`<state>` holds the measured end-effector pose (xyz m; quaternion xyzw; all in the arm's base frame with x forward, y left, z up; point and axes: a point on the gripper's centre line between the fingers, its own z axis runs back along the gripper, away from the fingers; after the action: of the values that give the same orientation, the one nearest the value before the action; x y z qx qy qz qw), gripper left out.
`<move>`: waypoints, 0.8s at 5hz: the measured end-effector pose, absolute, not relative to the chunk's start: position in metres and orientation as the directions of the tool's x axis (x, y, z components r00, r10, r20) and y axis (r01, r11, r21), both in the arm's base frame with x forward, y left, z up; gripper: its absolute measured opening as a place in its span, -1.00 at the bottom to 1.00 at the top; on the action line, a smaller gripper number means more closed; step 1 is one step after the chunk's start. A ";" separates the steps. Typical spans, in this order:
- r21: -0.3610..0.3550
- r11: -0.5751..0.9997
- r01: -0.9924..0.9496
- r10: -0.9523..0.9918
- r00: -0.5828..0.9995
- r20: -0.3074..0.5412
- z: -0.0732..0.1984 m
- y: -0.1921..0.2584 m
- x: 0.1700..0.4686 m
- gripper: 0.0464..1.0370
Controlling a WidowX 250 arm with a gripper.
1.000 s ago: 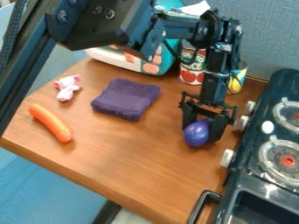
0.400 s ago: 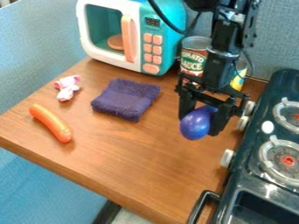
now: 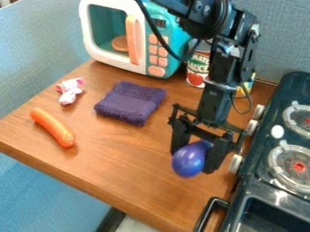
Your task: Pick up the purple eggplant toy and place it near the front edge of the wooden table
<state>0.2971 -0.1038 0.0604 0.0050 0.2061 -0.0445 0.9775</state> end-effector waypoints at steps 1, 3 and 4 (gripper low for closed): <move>-0.021 0.995 0.096 -0.095 0.880 -0.466 0.039 -0.103 0.285 0.55; -0.054 0.992 0.110 -0.122 0.864 -0.488 0.021 -0.094 0.271 0.55; -0.047 0.993 0.109 -0.118 0.867 -0.485 0.019 -0.087 0.272 0.55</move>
<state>0.2721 -0.0873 0.0194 -0.0092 0.2514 -0.0588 0.9661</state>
